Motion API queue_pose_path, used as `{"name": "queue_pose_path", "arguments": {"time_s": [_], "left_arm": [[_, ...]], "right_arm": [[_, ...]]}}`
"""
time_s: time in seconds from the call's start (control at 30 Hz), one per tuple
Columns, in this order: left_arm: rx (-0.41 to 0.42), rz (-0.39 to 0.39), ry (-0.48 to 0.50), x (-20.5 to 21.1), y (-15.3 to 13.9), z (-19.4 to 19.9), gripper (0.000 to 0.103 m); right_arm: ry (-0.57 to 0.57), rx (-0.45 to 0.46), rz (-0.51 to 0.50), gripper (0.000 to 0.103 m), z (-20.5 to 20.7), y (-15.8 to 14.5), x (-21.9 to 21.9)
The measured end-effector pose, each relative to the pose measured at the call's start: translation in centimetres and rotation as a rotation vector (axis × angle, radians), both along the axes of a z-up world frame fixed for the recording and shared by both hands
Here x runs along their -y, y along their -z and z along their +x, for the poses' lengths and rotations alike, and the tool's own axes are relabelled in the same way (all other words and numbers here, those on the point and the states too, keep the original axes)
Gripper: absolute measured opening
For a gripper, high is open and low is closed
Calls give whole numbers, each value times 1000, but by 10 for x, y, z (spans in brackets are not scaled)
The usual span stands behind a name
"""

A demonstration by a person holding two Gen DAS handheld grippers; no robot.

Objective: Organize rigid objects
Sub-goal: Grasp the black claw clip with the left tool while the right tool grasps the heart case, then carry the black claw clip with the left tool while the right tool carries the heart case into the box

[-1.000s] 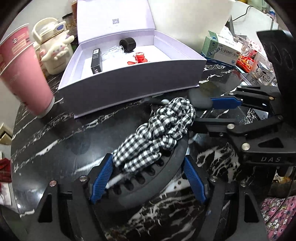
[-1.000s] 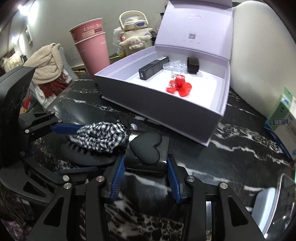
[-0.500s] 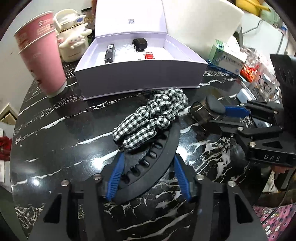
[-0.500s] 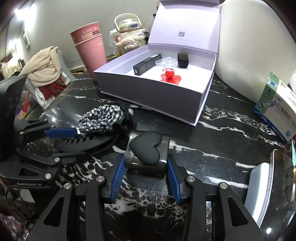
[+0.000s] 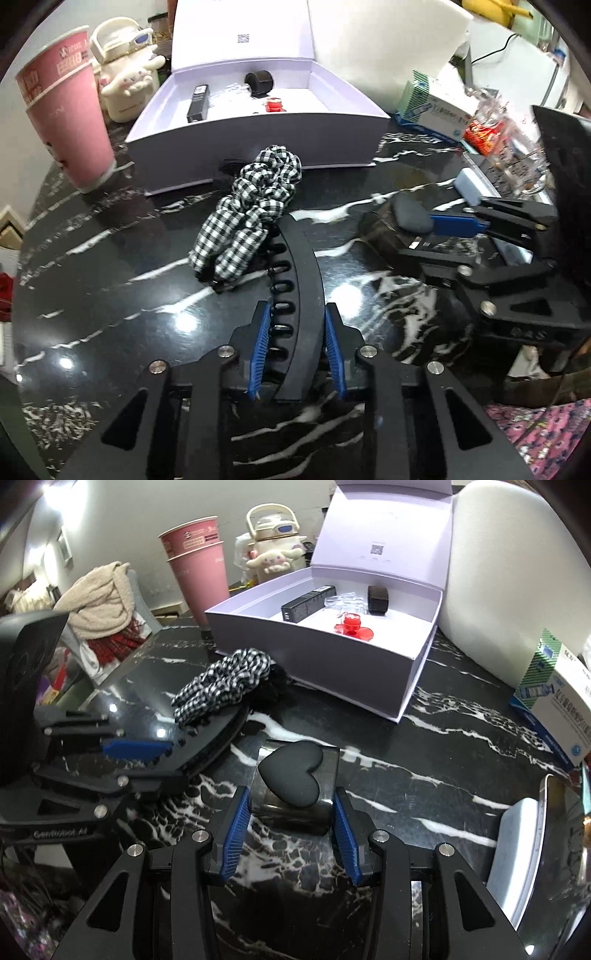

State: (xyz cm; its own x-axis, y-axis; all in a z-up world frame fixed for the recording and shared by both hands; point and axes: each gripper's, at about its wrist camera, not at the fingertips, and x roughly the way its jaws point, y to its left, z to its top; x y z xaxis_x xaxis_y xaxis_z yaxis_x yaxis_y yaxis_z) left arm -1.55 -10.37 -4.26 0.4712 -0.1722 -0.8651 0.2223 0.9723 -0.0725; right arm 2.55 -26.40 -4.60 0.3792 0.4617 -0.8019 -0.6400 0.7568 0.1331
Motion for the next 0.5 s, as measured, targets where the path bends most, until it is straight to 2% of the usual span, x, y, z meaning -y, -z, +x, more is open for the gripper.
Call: {"name": "queue_pose_path", "arguments": {"time_s": [0.2,0.23,0.27,0.33,0.5], "left_arm": [[19,36,-7,6,3,9,30],[28,54,-4,8,3,11,33],[32,63,-10,9,4,13,42],[20,50,-35,6,6,21,54],[41,48,-23,8,8,23,55]], "right_arm": [[-3,4,-15,45,0,1,-2],[-3,9,-18,45,0,2,-3],[-2,12,-20,46,0,2,-3],[1,2,-25,48,2,4,-5],[9,-4,-8,50,5,6,-8]]}}
